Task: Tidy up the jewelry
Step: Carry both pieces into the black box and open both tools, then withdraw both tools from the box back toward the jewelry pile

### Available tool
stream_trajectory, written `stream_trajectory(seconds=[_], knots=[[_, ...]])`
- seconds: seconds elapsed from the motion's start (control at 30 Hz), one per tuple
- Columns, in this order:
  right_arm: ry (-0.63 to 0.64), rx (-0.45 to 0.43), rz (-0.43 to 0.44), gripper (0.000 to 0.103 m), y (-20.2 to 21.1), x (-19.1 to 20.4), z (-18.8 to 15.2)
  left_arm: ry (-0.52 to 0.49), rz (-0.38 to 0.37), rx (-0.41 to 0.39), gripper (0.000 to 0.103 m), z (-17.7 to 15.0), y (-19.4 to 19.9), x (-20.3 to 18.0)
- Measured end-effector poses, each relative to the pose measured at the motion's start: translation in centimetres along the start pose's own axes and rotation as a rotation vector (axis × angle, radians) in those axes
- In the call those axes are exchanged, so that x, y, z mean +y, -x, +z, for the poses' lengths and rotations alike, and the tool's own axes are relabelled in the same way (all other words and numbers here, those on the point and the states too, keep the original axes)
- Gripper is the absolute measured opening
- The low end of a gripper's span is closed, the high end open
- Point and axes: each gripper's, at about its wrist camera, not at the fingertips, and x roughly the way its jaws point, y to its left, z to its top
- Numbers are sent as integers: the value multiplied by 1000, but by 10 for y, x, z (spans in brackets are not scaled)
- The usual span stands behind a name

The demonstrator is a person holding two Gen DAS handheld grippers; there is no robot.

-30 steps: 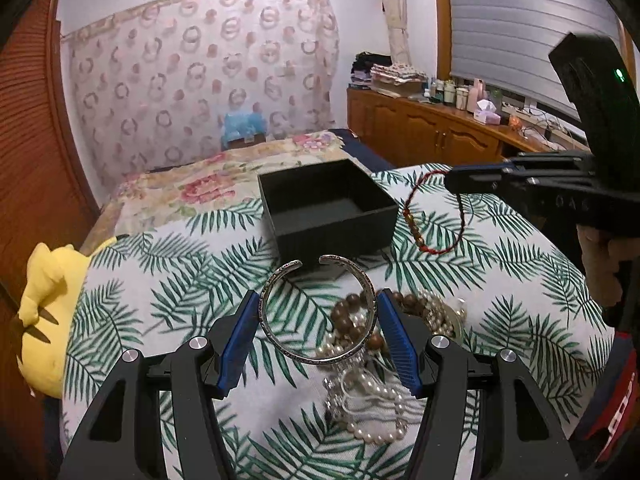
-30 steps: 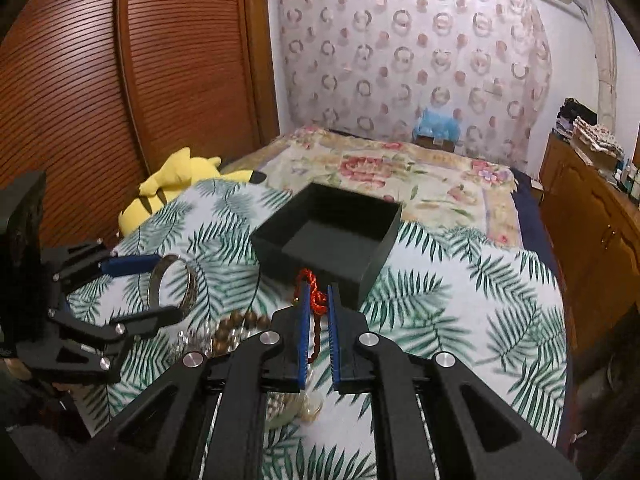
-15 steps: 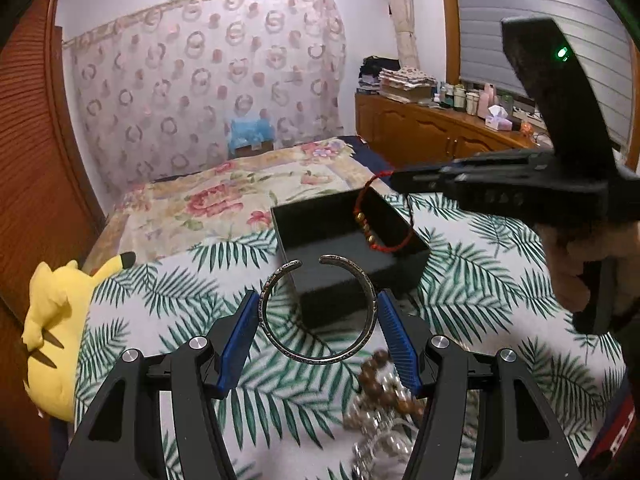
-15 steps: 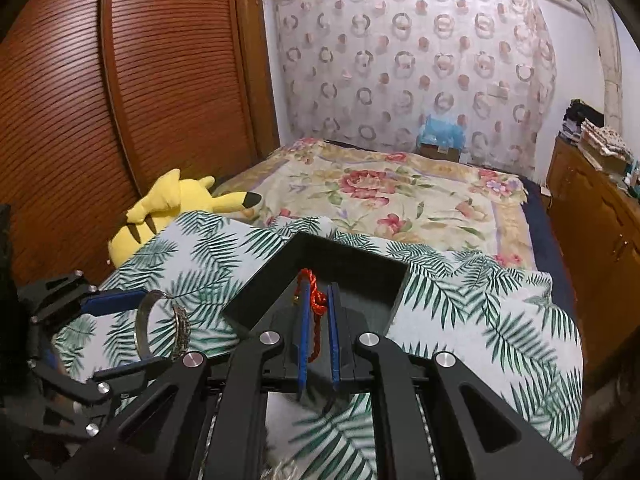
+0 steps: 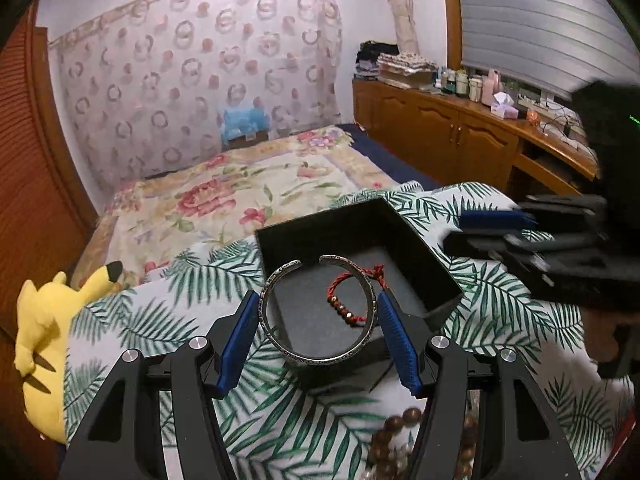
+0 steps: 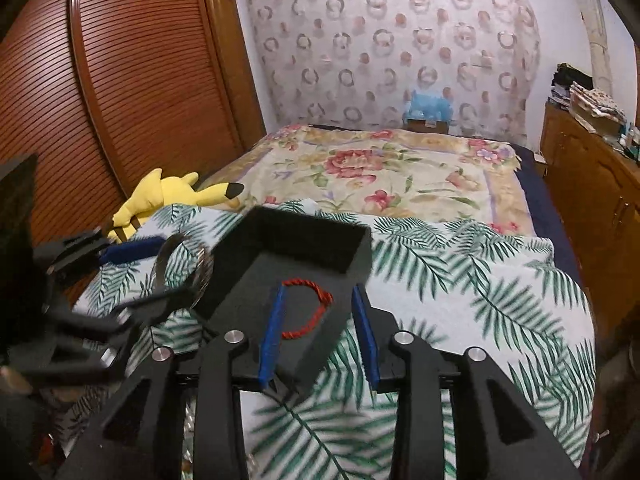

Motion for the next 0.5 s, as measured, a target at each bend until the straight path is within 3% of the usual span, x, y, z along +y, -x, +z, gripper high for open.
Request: stream_trajectory(seconds=[0.33, 0.43, 0.5], knots=[[-28, -13, 7, 38, 23, -13, -28, -23, 29, 54, 58, 16, -39, -8], [-29, -12, 3, 38, 27, -13, -35, -7, 33, 42, 70, 19, -42, -7], [-26, -17, 2, 38, 32, -13, -39, -1, 28, 29, 71, 19, -40, -6]])
